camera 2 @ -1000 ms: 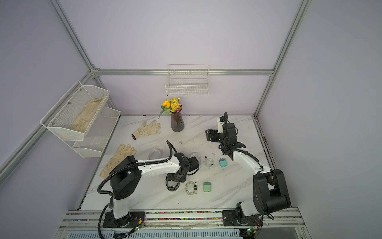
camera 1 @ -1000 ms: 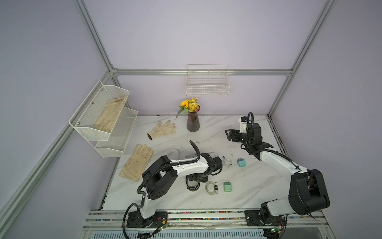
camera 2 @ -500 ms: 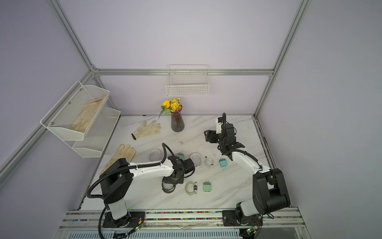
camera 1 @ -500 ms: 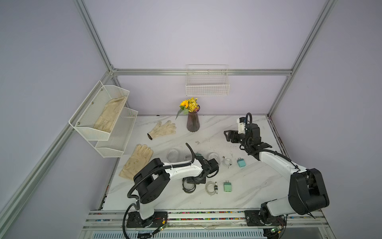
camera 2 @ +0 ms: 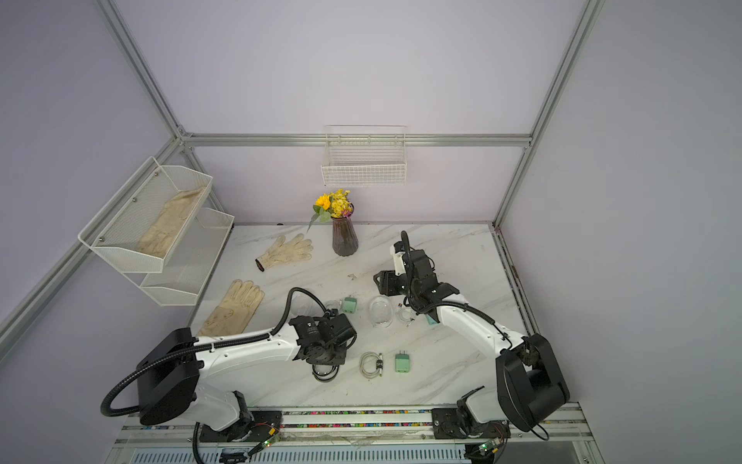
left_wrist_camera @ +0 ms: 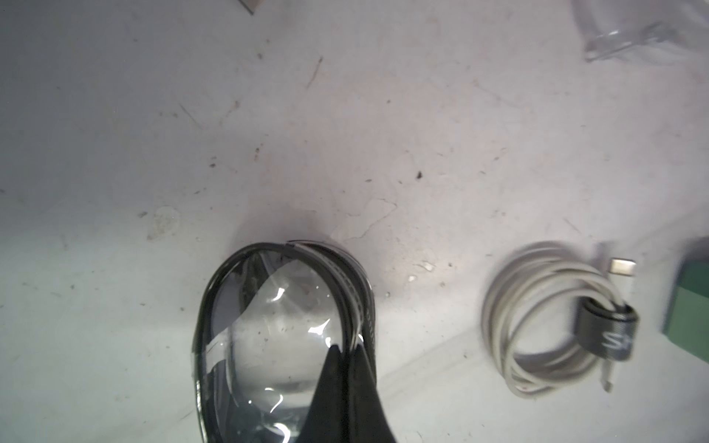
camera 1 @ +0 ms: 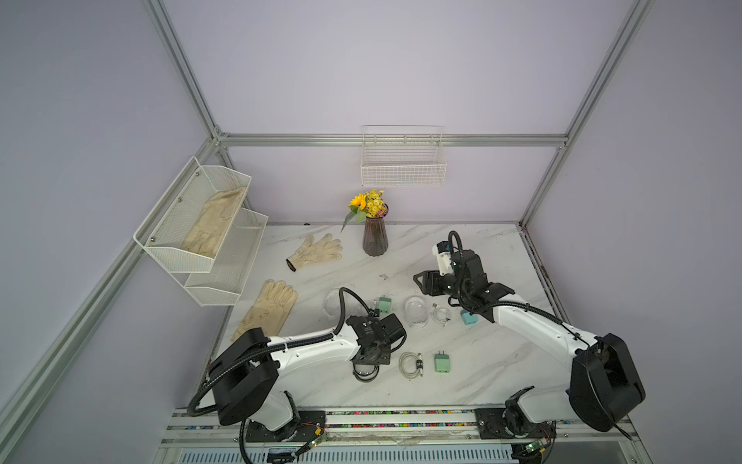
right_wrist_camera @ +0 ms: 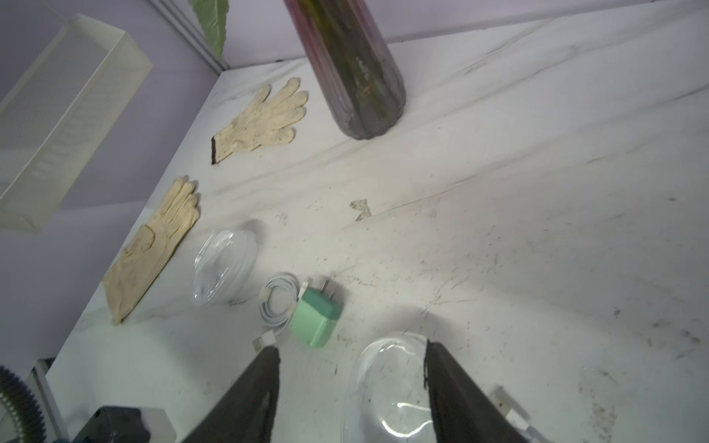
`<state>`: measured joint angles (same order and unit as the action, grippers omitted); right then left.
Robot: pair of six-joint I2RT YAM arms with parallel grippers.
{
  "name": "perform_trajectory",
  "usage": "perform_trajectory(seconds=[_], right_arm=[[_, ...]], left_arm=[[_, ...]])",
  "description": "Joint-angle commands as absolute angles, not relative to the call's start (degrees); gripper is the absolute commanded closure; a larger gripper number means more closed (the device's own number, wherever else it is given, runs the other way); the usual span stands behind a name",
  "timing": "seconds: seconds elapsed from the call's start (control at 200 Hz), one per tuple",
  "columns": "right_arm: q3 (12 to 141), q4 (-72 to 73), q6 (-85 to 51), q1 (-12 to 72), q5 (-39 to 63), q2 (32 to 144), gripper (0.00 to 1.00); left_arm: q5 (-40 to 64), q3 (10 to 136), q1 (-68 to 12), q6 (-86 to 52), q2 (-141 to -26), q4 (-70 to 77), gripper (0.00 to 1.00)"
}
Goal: Pack away charging kits
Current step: Pick up the storage bag at the center of the board, then pick up the charging cable from the center of the board.
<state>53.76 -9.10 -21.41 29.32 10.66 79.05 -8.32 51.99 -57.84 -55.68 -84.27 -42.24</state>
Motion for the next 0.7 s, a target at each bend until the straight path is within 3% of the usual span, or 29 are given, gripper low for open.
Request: perform_trajectory(seconds=[0.0,0.345,0.695], right_arm=[[51.92,-17.80,-28.15,34.46,8.50,75.45,0.40],[46.76,-28.58,-43.53,51.47,0.05,75.69,0.42],[44.34,-33.56,-48.62,54.27,-1.86,76.88,0.42]], left_arm=[[-3.89,46.72,-57.05,-52.88,-78.99,-33.43,1.00],[0.76,31.58,-54.41,-58.12,-69.44,-13.01,1.00],[-0.71,30.54,-54.01,-59.13,-66.95,-13.59,1.00]])
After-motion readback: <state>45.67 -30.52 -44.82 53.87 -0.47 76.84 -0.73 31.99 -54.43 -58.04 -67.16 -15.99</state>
